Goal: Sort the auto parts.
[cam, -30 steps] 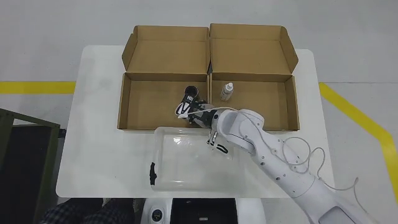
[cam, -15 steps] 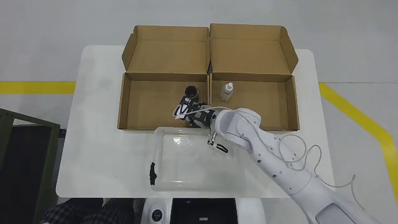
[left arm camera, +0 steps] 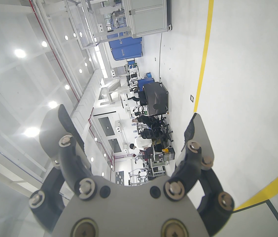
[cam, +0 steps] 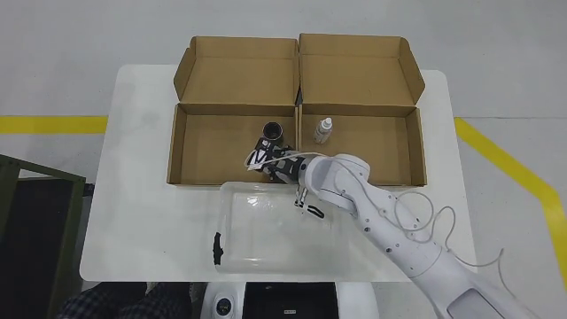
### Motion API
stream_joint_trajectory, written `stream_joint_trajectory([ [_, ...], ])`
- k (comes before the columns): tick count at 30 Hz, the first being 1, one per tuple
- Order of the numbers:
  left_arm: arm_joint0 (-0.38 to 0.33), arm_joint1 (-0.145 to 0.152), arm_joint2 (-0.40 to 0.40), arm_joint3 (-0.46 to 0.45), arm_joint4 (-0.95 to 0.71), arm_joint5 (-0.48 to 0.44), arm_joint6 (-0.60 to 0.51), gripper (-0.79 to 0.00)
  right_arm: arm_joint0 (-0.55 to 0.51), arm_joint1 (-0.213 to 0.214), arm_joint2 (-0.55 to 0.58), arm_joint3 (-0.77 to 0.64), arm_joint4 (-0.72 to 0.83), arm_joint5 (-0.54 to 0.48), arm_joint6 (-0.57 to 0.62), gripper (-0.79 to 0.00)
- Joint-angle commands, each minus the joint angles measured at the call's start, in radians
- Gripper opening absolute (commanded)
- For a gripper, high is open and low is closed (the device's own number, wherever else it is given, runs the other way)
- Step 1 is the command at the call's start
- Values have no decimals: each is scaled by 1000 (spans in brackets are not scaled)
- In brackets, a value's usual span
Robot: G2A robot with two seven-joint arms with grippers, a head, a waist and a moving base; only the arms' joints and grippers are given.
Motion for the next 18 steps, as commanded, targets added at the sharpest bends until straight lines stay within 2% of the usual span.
stream_joint_trajectory([
  [1, 0, 0, 0, 0, 0, 0, 0, 0, -2, -1, 2, -1, -2, -2, 0, -505],
  [9, 0, 0, 0, 0, 0, 0, 0, 0, -20, 2, 32, -63, 7, -18, -9, -496],
  [18, 0, 0, 0, 0, 0, 0, 0, 0, -102, 25, 107, -244, 4, -51, -32, -489],
])
